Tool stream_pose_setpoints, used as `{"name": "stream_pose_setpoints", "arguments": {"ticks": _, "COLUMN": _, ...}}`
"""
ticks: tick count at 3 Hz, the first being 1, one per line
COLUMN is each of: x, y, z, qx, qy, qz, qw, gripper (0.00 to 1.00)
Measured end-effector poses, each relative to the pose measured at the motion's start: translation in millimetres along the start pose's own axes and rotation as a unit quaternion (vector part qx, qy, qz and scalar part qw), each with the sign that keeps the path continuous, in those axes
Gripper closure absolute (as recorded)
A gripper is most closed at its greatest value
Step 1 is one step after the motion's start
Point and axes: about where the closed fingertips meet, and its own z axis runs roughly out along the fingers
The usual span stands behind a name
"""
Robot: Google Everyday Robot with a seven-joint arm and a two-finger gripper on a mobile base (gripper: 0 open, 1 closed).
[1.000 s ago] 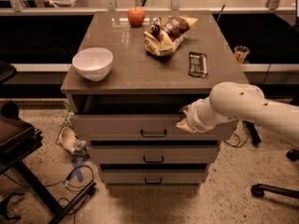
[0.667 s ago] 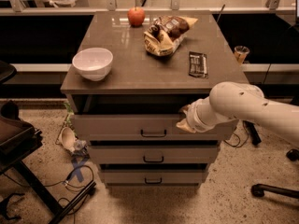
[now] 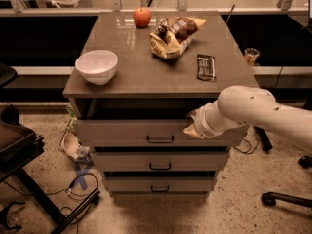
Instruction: Open top drawer
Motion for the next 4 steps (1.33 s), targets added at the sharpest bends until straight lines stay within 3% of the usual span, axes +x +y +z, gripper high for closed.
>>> {"name": "stream_pose_setpoints", "arguments": {"ticks": 1, "x": 0.0, "y": 0.1, "z": 0.1, "qx": 0.000, "qy": 0.000, "qz": 0.000, "qw": 1.0000, "gripper": 0.55}}
{"name": "stream_pose_setpoints", "arguments": {"ticks": 3, "x": -0.1, "y": 0.1, "z": 0.1, "qx": 0.000, "qy": 0.000, "qz": 0.000, "qw": 1.0000, "gripper": 0.08}}
{"name": "stream_pose_setpoints", "arguments": {"ticks": 4, "x": -0.4, "y": 0.6, "z": 0.6, "qx": -0.001, "qy": 0.000, "qz": 0.000, "qw": 1.0000, "gripper": 0.00}}
